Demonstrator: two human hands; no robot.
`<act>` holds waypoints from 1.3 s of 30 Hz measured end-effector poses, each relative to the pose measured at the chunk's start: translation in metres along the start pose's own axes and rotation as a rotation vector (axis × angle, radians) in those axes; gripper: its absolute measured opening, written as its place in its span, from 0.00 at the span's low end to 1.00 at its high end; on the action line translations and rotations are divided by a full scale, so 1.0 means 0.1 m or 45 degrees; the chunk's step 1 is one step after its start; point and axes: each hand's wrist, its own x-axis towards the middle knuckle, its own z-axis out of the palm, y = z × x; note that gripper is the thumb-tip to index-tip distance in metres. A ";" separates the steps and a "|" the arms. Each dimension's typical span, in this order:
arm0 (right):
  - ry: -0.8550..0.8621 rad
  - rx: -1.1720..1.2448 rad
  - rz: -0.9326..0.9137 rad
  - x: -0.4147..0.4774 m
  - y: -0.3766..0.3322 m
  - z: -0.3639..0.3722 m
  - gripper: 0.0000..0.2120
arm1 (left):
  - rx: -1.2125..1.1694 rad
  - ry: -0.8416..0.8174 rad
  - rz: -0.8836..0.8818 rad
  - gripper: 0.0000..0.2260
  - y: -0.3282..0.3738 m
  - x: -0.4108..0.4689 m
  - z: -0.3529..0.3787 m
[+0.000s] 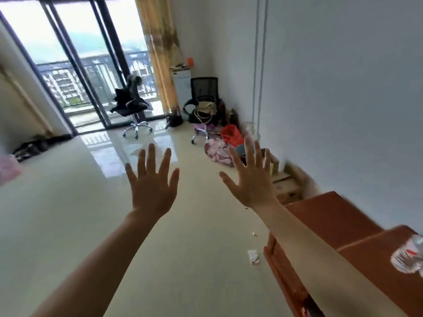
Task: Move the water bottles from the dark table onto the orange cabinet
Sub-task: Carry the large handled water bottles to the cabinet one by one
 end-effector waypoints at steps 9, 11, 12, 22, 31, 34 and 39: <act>0.046 0.282 -0.686 1.20 -3.82 0.98 0.37 | 0.286 0.128 -0.596 0.28 -3.43 -0.77 -0.81; 0.040 0.300 -0.737 1.26 -4.14 1.08 0.37 | 0.339 0.135 -0.634 0.28 -3.68 -0.91 -0.86; 0.028 0.319 -0.803 1.32 -4.48 1.22 0.37 | 0.383 0.100 -0.695 0.28 -3.94 -1.01 -0.87; -0.029 0.579 -1.123 2.44 -7.47 2.76 0.37 | 0.670 -0.010 -1.110 0.28 -6.66 -0.96 -0.70; -0.099 0.783 -1.314 3.62 -9.71 3.46 0.38 | 0.782 0.079 -1.408 0.29 -8.66 -0.60 -0.88; -0.105 0.831 -1.410 3.75 -10.33 3.73 0.38 | 0.796 0.062 -1.507 0.30 -9.18 -0.72 -0.83; -0.130 0.897 -1.490 3.94 -11.50 4.20 0.39 | 0.815 0.043 -1.609 0.30 -10.25 -0.87 -0.69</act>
